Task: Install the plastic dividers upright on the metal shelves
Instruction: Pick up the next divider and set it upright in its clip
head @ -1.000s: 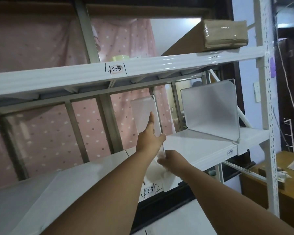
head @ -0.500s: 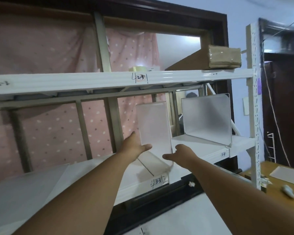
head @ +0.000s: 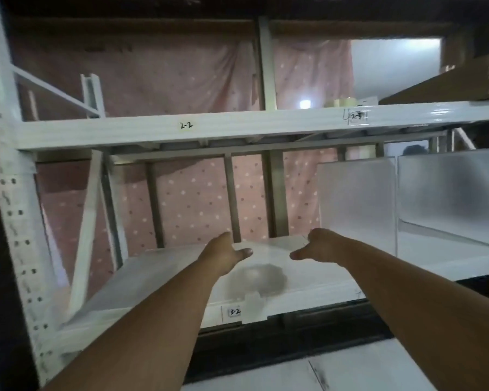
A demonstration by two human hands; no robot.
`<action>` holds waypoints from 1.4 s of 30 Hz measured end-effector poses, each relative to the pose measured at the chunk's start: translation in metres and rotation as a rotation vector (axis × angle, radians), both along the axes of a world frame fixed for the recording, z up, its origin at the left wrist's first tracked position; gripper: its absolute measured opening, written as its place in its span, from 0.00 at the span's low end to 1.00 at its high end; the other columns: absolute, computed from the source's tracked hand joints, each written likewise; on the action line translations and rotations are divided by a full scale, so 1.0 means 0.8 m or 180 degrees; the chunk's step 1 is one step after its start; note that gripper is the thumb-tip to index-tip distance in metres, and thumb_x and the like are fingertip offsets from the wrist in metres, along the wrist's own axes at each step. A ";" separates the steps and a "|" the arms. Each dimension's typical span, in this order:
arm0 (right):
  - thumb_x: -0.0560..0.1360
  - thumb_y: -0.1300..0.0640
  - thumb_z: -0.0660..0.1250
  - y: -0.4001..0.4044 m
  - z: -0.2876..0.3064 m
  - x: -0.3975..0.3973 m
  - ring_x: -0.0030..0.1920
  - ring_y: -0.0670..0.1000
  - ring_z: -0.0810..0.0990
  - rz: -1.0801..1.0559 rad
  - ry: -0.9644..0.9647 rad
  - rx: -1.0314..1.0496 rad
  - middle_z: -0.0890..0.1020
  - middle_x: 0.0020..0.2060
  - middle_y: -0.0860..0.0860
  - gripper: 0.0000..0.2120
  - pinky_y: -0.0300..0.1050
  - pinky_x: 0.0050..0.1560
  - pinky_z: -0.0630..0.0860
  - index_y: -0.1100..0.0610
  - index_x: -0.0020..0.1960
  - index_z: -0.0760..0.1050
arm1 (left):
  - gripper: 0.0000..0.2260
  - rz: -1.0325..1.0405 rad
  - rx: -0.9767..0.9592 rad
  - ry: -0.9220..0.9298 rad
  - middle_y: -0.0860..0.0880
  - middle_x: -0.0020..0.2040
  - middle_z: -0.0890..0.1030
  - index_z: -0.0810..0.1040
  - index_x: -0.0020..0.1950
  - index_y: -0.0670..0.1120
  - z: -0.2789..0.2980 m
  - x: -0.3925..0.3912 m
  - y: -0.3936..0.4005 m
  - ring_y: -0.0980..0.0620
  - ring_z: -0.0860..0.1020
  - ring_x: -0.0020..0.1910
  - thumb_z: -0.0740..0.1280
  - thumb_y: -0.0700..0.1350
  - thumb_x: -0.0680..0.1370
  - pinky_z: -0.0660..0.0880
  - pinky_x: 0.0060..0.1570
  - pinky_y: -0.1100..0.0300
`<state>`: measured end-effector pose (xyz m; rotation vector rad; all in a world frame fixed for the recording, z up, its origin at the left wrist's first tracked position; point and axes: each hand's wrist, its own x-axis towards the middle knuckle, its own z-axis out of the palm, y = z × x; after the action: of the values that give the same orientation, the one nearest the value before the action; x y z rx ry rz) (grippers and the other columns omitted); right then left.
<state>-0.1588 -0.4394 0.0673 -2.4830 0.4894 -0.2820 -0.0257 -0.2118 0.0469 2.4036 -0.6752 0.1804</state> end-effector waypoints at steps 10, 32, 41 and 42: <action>0.70 0.33 0.70 0.177 -0.028 0.115 0.78 0.55 0.58 0.1156 0.0293 -0.0706 0.58 0.80 0.53 0.50 0.49 0.74 0.57 0.58 0.80 0.55 | 0.34 0.1195 0.1214 0.0230 0.41 0.83 0.61 0.57 0.84 0.44 -0.069 0.049 0.231 0.38 0.60 0.81 0.54 0.64 0.84 0.56 0.79 0.42; 0.79 0.56 0.66 0.319 -0.080 0.142 0.56 0.58 0.78 0.2334 0.0260 -0.2001 0.78 0.58 0.58 0.15 0.48 0.55 0.73 0.63 0.61 0.76 | 0.20 0.2910 -0.1802 0.0920 0.43 0.44 0.83 0.79 0.59 0.38 -0.101 -0.020 0.316 0.47 0.81 0.35 0.71 0.54 0.78 0.77 0.32 0.60; 0.80 0.53 0.64 0.273 -0.060 0.147 0.67 0.56 0.73 0.2164 -0.0558 -0.0892 0.74 0.70 0.56 0.22 0.44 0.66 0.67 0.58 0.73 0.71 | 0.22 0.1485 -0.4196 0.1049 0.39 0.60 0.80 0.73 0.72 0.42 -0.036 -0.008 0.231 0.36 0.84 0.54 0.72 0.36 0.79 0.82 0.57 0.41; 0.80 0.52 0.66 0.265 -0.058 0.147 0.67 0.55 0.73 0.2136 -0.0606 -0.0830 0.74 0.70 0.55 0.23 0.42 0.65 0.67 0.57 0.72 0.72 | 0.24 0.1170 -0.4234 0.1001 0.41 0.64 0.78 0.71 0.73 0.46 -0.028 -0.011 0.219 0.35 0.82 0.59 0.71 0.35 0.79 0.80 0.60 0.38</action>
<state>-0.0411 -0.2276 0.0211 -2.6640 -0.4881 -0.3138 -0.0341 -0.0368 0.0244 1.1798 0.0987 0.2763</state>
